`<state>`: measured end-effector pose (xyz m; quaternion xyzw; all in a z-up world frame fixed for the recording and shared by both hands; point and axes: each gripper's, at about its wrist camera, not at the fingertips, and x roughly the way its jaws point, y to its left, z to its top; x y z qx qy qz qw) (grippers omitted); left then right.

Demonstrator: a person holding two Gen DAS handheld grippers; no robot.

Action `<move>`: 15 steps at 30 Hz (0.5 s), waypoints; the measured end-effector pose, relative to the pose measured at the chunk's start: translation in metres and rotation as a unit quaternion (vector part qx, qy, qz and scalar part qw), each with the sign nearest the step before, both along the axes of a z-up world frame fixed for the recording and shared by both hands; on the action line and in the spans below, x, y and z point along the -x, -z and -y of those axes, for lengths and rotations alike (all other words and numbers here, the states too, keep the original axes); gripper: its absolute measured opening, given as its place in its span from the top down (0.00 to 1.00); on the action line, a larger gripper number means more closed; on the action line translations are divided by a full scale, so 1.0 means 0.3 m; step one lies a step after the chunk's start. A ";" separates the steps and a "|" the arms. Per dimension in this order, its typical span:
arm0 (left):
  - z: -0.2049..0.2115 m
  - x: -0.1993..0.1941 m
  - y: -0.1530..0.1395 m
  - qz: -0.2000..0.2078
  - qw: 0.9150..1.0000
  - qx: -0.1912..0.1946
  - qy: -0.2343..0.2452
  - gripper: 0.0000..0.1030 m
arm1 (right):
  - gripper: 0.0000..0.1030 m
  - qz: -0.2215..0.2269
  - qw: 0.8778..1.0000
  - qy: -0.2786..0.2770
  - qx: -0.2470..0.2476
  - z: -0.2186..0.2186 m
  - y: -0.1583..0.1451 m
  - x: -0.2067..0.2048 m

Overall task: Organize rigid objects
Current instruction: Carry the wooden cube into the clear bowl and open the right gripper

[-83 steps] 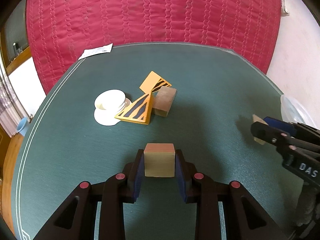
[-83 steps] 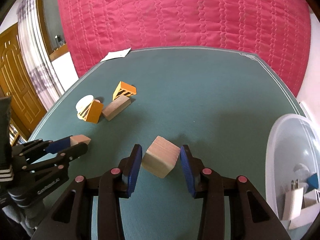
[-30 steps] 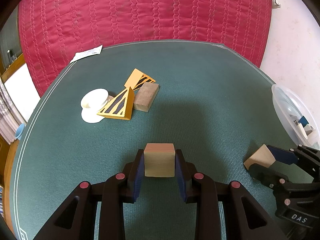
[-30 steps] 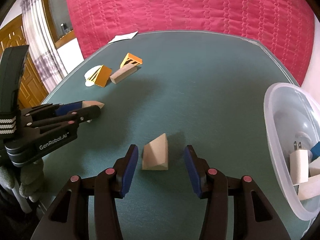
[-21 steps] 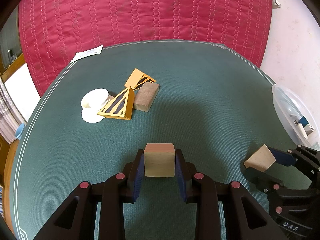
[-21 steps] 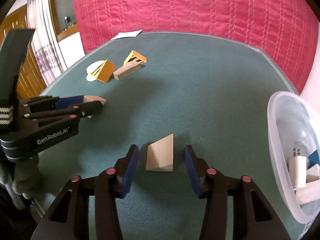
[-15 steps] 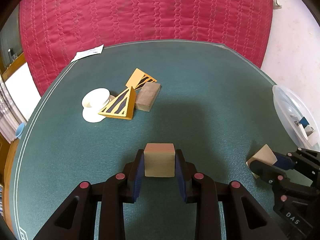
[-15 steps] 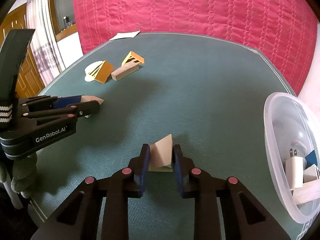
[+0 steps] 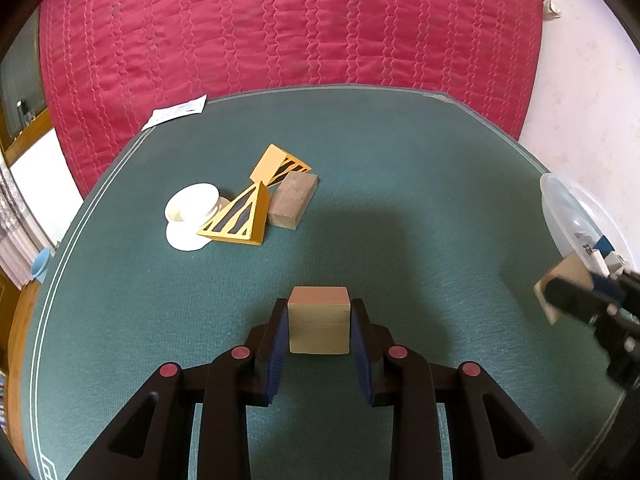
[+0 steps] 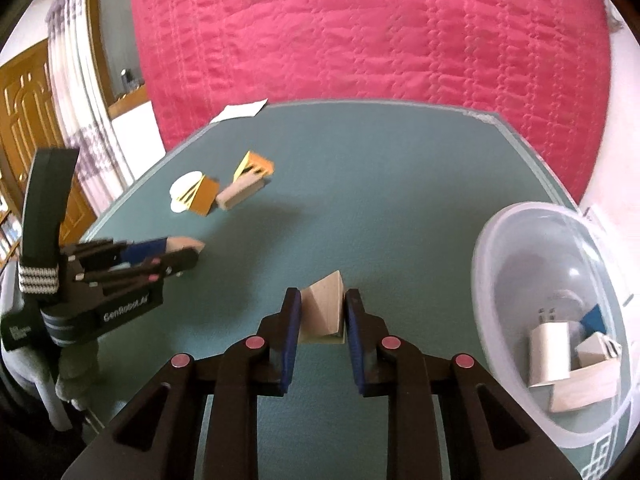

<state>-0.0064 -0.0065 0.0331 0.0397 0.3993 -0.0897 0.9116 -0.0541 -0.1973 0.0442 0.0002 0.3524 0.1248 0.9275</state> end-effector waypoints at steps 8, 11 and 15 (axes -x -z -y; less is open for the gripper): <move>0.027 0.013 -0.017 0.006 1.000 0.000 0.009 0.70 | 0.78 0.024 0.998 0.059 -0.014 0.143 -0.064 0.004; 0.043 0.017 -0.022 0.007 1.000 0.000 0.013 0.70 | 0.78 0.028 0.996 0.080 -0.018 0.199 -0.072 0.014; 0.070 0.024 -0.030 0.010 1.000 -0.001 0.021 0.70 | 0.78 0.034 0.992 0.115 -0.026 0.288 -0.089 0.018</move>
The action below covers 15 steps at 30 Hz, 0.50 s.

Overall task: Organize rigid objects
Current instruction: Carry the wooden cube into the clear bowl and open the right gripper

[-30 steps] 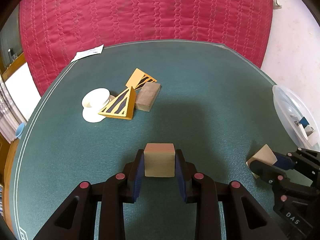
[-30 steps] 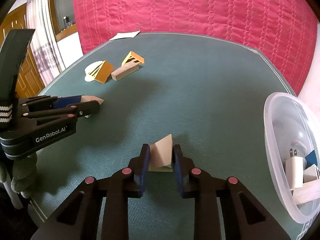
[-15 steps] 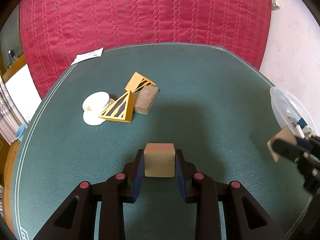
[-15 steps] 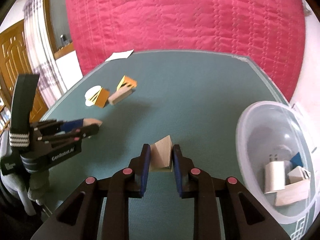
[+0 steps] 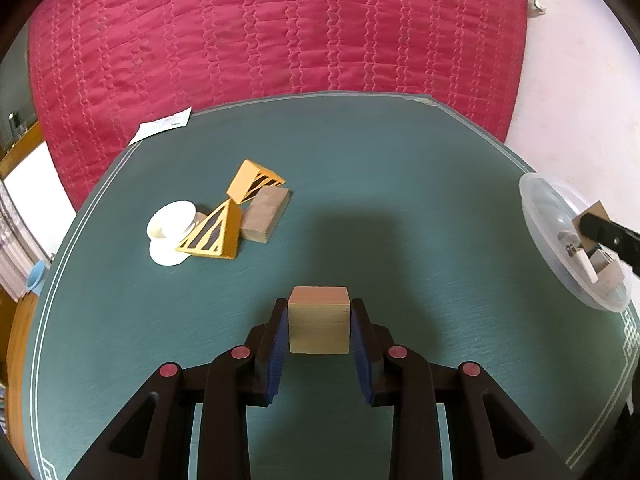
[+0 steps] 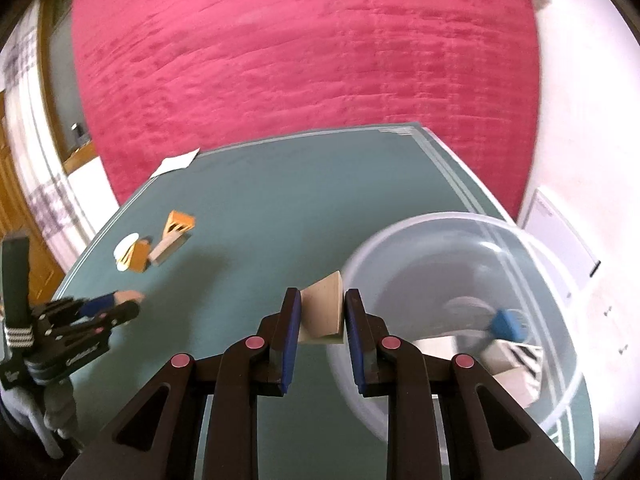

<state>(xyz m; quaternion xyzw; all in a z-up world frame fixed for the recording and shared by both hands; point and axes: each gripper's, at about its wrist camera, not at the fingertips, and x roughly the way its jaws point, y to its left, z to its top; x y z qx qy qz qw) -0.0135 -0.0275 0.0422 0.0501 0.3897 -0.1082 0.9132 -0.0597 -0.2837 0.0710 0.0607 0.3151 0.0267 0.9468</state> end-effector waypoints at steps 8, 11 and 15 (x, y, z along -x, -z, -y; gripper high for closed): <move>0.076 0.004 -0.023 0.007 1.000 -0.003 0.023 0.70 | 0.78 0.012 0.998 0.060 -0.028 0.164 -0.018 0.004; 0.107 0.006 -0.032 0.010 0.999 -0.004 0.033 0.70 | 0.77 0.016 0.996 0.076 -0.049 0.223 -0.018 0.003; 0.157 0.007 -0.048 0.014 0.999 -0.004 0.049 0.70 | 0.65 0.024 0.993 0.102 -0.061 0.275 -0.017 0.013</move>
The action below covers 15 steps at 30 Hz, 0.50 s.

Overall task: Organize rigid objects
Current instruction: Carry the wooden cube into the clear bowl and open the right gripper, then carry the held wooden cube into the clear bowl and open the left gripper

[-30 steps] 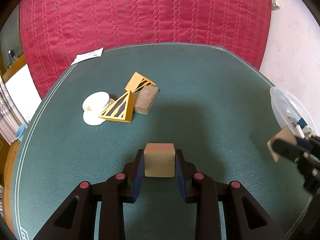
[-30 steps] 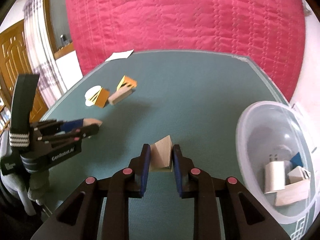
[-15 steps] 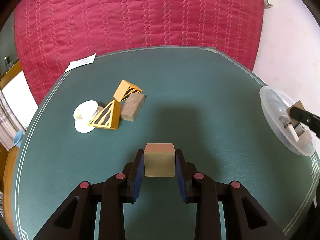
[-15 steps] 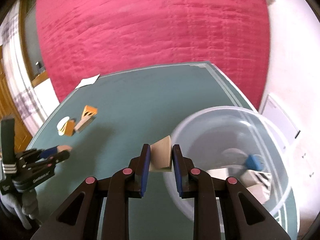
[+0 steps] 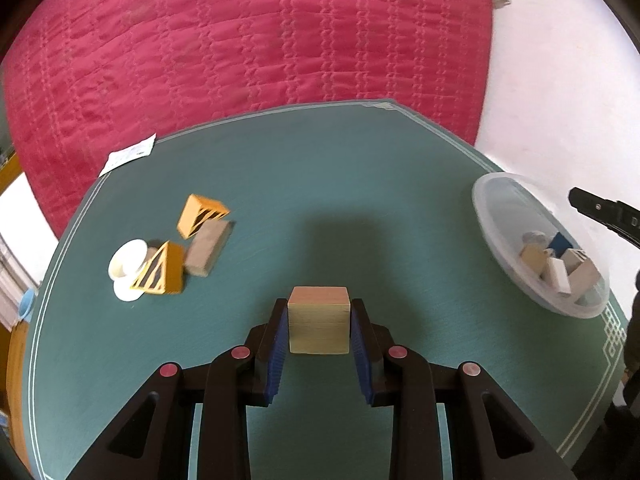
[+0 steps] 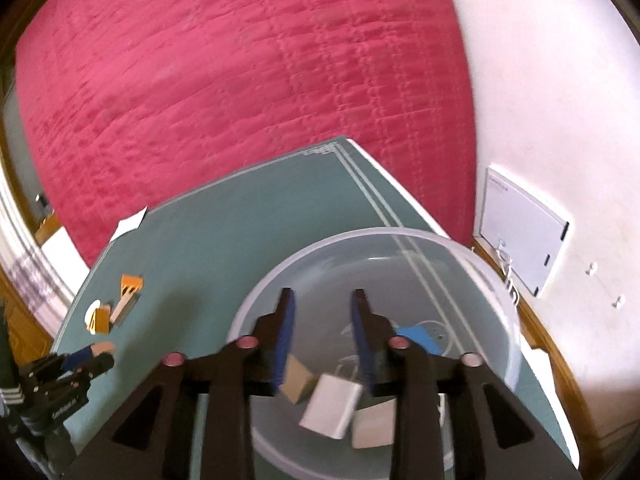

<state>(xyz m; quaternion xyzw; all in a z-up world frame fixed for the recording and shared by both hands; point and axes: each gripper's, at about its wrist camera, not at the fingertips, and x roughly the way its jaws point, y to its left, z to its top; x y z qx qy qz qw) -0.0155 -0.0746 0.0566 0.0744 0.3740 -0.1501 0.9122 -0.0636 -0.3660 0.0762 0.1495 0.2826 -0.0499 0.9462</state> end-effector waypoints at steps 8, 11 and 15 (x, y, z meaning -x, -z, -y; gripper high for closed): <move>0.141 -0.002 -0.037 0.009 0.999 -0.005 0.047 0.70 | 0.43 0.005 0.999 0.041 -0.026 0.076 0.014 0.014; 0.197 -0.008 -0.052 0.010 0.997 -0.001 0.071 0.70 | 0.42 0.007 0.998 0.059 -0.034 0.107 0.015 0.024; 0.278 -0.022 -0.069 0.010 0.994 0.008 0.106 0.70 | 0.41 0.014 0.996 0.080 -0.040 0.141 0.008 0.038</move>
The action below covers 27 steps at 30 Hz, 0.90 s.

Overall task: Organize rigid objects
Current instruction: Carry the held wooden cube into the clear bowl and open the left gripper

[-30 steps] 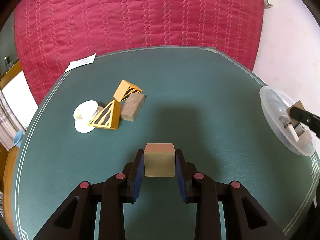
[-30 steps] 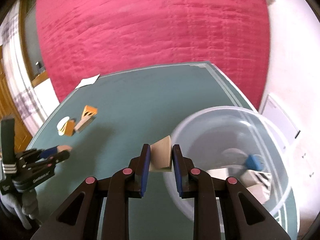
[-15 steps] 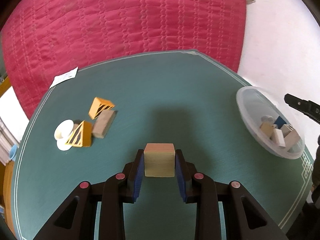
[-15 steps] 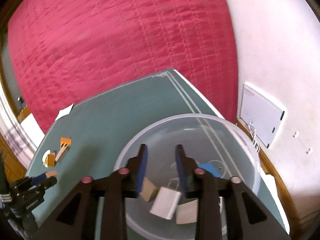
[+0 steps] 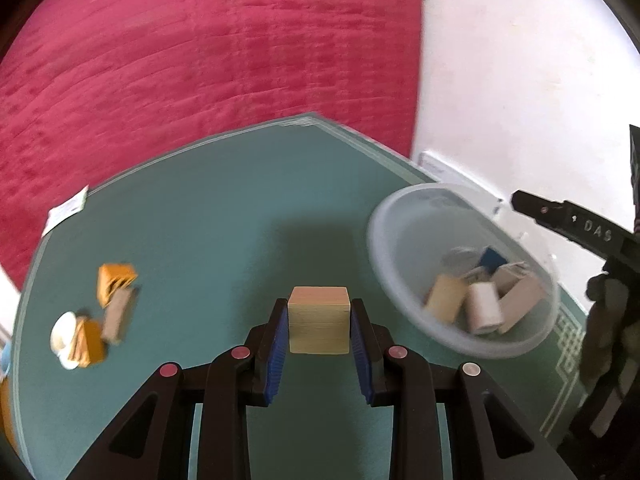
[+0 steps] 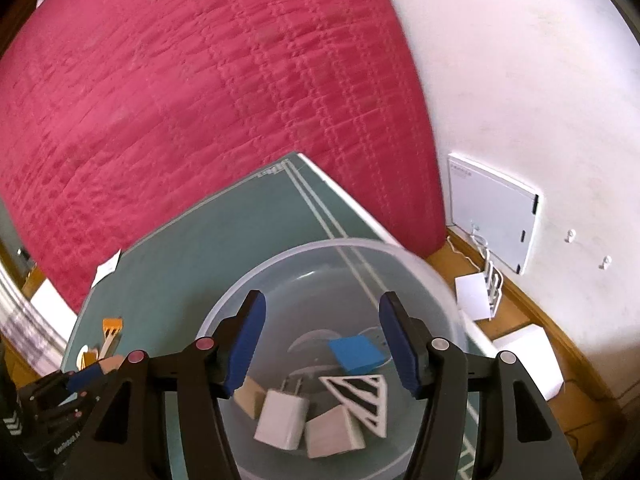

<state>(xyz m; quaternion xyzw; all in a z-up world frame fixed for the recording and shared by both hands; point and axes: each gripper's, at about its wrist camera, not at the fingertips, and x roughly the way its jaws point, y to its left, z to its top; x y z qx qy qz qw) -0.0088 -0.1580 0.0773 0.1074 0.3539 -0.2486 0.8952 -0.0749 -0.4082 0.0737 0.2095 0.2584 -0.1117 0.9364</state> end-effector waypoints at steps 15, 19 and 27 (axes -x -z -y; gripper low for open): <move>0.235 -0.088 0.017 -0.013 0.996 -0.002 0.085 0.61 | 0.40 0.007 1.000 0.011 0.001 0.013 -0.006 0.014; 0.218 -0.109 0.009 -0.009 0.997 0.024 0.075 0.22 | 0.40 0.006 1.000 0.009 0.001 0.015 -0.006 0.015; 0.154 -0.167 0.045 0.028 0.999 -0.018 0.000 0.17 | 0.34 0.001 1.000 0.007 0.009 -0.003 0.010 0.017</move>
